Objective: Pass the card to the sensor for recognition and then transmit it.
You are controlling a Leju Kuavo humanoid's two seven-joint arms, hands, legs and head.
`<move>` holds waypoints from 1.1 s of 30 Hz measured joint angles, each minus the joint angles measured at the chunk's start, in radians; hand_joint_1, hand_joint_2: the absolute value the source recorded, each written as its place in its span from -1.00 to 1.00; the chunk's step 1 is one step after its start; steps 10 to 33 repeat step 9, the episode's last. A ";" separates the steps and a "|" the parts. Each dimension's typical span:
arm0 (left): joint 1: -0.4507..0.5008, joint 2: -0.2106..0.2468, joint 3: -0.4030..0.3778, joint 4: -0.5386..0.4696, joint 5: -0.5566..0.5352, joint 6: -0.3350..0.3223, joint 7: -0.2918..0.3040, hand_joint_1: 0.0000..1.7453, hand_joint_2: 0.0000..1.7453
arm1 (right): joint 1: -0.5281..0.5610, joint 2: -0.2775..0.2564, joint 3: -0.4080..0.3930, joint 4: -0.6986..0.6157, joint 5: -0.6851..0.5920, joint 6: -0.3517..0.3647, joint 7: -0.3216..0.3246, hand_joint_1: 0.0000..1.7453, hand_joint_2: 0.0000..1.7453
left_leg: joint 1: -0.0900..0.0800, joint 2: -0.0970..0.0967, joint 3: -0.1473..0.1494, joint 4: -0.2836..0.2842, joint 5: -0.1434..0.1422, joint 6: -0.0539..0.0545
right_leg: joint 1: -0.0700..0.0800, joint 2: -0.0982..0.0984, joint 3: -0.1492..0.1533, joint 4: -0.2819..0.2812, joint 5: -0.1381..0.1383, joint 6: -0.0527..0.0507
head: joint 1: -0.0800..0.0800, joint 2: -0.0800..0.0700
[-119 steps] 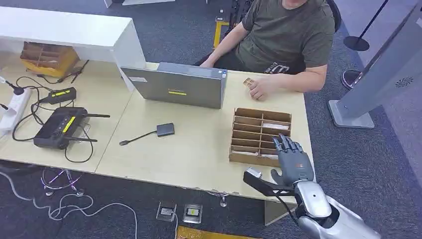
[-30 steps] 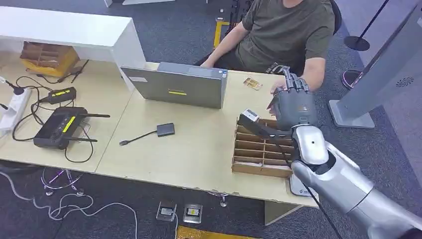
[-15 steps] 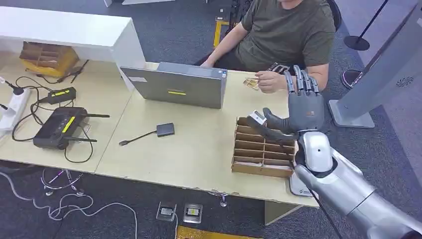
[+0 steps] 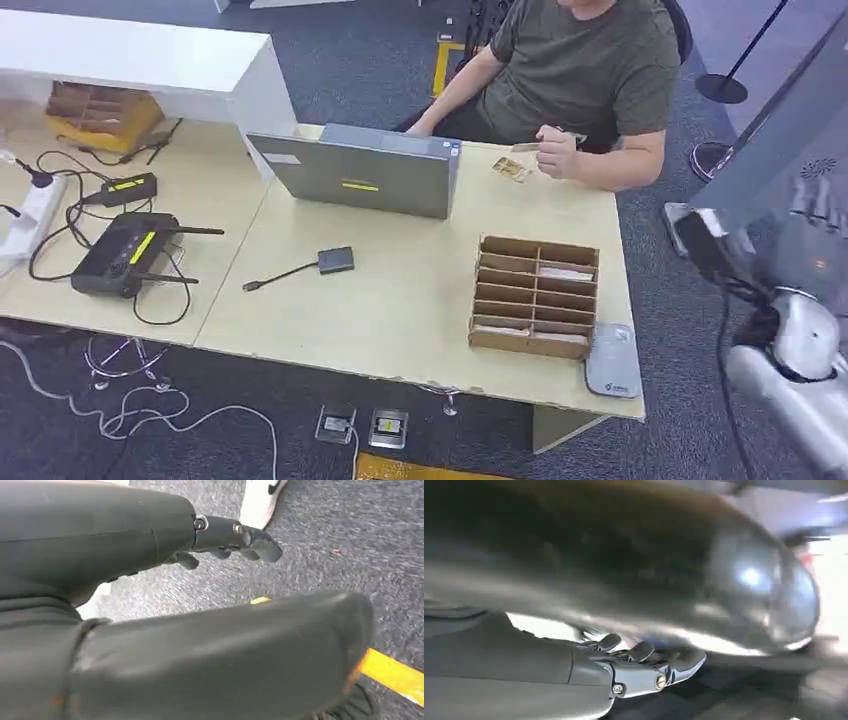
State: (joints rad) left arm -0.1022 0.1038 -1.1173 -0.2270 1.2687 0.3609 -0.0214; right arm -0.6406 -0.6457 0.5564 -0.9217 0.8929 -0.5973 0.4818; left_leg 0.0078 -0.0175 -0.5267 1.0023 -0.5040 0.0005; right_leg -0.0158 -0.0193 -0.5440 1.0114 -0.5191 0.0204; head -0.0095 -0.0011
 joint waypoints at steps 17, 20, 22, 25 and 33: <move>0.003 -0.006 0.006 0.000 0.060 0.007 -0.028 -1.00 -1.00 | 0.220 -0.049 -0.362 0.233 -0.454 -0.090 -0.160 -1.00 -1.00 | 0.001 0.005 0.000 0.000 -0.003 0.001 | 0.001 0.005 -0.002 0.000 0.000 0.000 | -0.001 0.000; 0.003 -0.006 0.006 0.000 0.060 0.007 -0.028 -1.00 -1.00 | 0.220 -0.049 -0.362 0.233 -0.454 -0.090 -0.160 -1.00 -1.00 | 0.001 0.005 0.000 0.000 -0.003 0.001 | 0.001 0.005 -0.002 0.000 0.000 0.000 | -0.001 0.000; 0.003 -0.006 0.006 0.000 0.060 0.007 -0.028 -1.00 -1.00 | 0.220 -0.049 -0.362 0.233 -0.454 -0.090 -0.160 -1.00 -1.00 | 0.001 0.005 0.000 0.000 -0.003 0.001 | 0.001 0.005 -0.002 0.000 0.000 0.000 | -0.001 0.000; 0.003 -0.006 0.006 0.000 0.060 0.007 -0.028 -1.00 -1.00 | 0.220 -0.049 -0.362 0.233 -0.454 -0.090 -0.160 -1.00 -1.00 | 0.001 0.005 0.000 0.000 -0.003 0.001 | 0.001 0.005 -0.002 0.000 0.000 0.000 | -0.001 0.000; 0.003 -0.006 0.006 0.000 0.060 0.007 -0.028 -1.00 -1.00 | 0.220 -0.049 -0.362 0.233 -0.454 -0.090 -0.160 -1.00 -1.00 | 0.001 0.005 0.000 0.000 -0.003 0.001 | 0.001 0.005 -0.002 0.000 0.000 0.000 | -0.001 0.000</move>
